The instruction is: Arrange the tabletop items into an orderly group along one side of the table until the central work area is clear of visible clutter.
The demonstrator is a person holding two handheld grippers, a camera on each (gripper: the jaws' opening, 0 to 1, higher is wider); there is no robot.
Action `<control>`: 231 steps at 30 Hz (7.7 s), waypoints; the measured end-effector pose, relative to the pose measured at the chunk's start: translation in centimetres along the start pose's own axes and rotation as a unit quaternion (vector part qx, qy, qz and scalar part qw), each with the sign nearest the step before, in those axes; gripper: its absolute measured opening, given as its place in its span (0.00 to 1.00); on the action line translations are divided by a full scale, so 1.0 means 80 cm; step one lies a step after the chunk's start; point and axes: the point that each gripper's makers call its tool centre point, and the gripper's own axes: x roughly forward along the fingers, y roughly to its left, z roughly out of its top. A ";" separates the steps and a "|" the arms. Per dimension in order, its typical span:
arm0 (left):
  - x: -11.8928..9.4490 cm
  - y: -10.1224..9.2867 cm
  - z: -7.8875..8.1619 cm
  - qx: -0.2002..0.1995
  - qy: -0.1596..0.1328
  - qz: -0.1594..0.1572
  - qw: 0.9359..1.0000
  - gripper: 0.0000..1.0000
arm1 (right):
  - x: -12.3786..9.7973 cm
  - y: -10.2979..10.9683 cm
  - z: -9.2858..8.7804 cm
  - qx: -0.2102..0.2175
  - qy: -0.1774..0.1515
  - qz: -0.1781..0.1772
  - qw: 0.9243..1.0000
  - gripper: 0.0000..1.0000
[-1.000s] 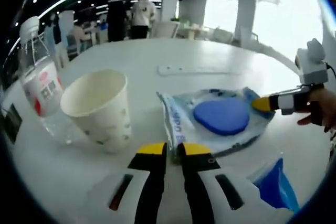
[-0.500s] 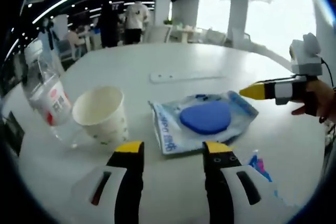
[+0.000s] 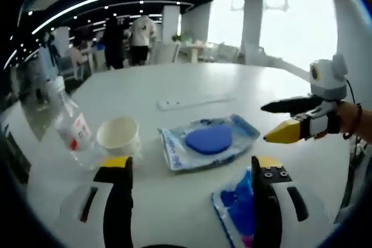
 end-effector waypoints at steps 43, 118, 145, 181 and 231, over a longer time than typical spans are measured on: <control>-0.138 -0.017 -0.013 0.038 -0.015 -0.061 0.997 0.99 | 0.048 0.078 -0.085 -0.086 0.060 0.125 0.987 0.46; -0.160 0.001 -0.056 0.007 0.008 -0.050 0.999 0.89 | -0.042 -0.058 -0.006 -0.005 -0.030 -0.072 0.997 0.02; -0.159 -0.007 -0.061 0.017 0.017 -0.058 0.998 0.87 | -0.093 -0.169 -0.014 0.072 -0.055 -0.217 0.972 0.03; -0.156 -0.001 -0.075 0.017 0.040 -0.057 0.997 0.88 | -0.081 -0.249 -0.059 0.035 -0.001 -0.329 0.944 0.03; -0.162 0.001 -0.069 0.015 0.037 -0.057 0.998 0.93 | -0.094 -0.237 -0.057 0.111 -0.050 -0.333 0.935 0.63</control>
